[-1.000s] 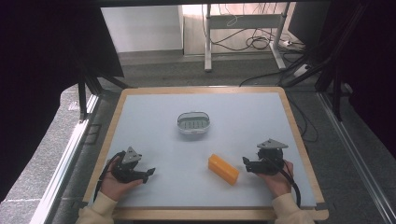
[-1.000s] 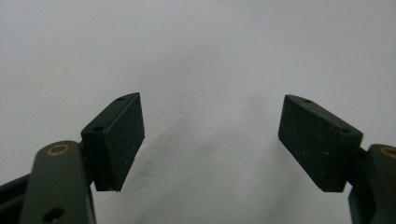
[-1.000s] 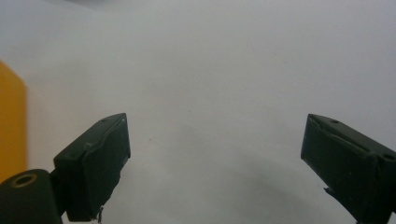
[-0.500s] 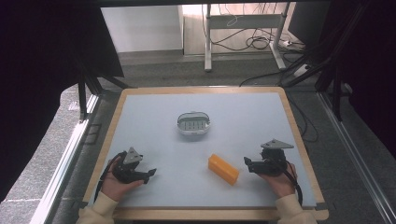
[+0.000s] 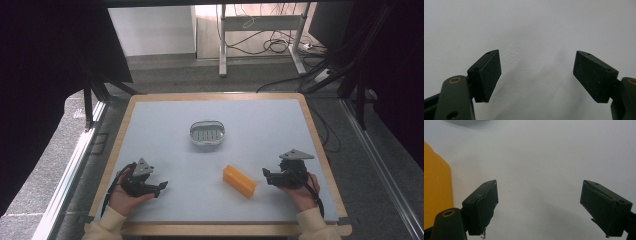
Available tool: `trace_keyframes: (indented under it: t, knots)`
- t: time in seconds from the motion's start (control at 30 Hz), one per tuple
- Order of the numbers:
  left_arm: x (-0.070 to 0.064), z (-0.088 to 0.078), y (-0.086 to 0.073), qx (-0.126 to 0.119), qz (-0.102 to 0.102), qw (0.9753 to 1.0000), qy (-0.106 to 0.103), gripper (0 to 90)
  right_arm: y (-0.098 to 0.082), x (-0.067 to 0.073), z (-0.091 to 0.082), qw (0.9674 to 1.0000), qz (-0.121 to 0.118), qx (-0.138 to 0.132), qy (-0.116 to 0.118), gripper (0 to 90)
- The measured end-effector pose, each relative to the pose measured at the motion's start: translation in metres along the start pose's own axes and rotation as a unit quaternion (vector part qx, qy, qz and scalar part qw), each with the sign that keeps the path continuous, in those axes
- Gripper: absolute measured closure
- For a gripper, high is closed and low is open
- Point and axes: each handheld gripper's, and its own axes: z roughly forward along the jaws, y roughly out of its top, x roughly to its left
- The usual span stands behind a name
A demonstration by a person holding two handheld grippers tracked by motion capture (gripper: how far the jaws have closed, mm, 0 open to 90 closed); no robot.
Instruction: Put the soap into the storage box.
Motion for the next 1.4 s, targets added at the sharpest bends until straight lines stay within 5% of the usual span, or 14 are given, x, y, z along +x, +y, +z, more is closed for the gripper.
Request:
trace_keyframes:
  t: [0.33, 1.23, 1.4]
  knots:
    - [-0.001, 0.001, 0.000, 0.004, 0.003, 1.0000, -0.004, 22.3, 0.000, 0.003, -0.001, 0.9997, -0.025, 0.004, -0.006, 16.1]
    - [0.000, -0.001, 0.000, 0.001, 0.000, 1.0000, -0.004, 22.3, 0.029, 0.008, -0.028, 0.9987, -0.030, 0.008, 0.039, 19.2]
    - [-0.002, -0.001, 0.000, 0.000, 0.001, 1.0000, -0.006, 22.2, 0.042, 0.016, -0.033, 0.9962, -0.060, 0.025, 0.058, 20.7]
